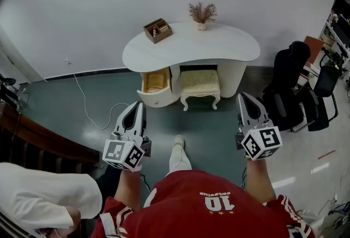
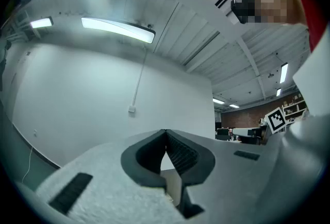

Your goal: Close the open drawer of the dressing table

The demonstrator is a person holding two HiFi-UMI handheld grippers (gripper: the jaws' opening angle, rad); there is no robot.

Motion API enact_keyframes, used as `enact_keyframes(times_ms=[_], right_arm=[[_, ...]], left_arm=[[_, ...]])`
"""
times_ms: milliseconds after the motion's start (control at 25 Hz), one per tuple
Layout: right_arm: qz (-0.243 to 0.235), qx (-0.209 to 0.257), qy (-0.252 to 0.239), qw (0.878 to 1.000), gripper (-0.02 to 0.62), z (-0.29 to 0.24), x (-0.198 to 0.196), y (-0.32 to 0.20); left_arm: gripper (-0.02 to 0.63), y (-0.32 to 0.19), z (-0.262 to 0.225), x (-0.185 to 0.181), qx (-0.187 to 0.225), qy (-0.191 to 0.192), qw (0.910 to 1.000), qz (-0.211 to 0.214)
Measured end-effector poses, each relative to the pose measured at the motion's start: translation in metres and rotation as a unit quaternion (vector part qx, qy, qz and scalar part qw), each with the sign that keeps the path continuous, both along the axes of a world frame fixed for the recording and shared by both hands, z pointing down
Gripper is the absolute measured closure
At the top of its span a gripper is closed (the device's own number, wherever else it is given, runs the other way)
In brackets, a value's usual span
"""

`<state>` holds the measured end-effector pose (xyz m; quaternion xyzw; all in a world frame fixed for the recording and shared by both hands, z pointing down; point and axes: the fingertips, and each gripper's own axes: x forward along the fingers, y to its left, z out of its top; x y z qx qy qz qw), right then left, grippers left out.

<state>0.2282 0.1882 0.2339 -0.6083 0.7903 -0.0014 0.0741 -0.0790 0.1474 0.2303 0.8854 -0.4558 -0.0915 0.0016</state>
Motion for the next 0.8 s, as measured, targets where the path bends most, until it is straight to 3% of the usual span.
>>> enact_keyframes(times_ms=[480, 800], right_arm=[[-0.004, 0.001, 0.018, 1.0, 0.593, 0.005, 0.002, 0.001], [-0.026, -0.007, 0.0, 1.0, 0.591, 0.0, 0.001, -0.005]], left_arm=[[0.604, 0.005, 0.003, 0.005, -0.004, -0.007, 0.9999, -0.008], [0.604, -0.007, 0.014, 0.006, -0.031, -0.015, 0.9993, -0.018]])
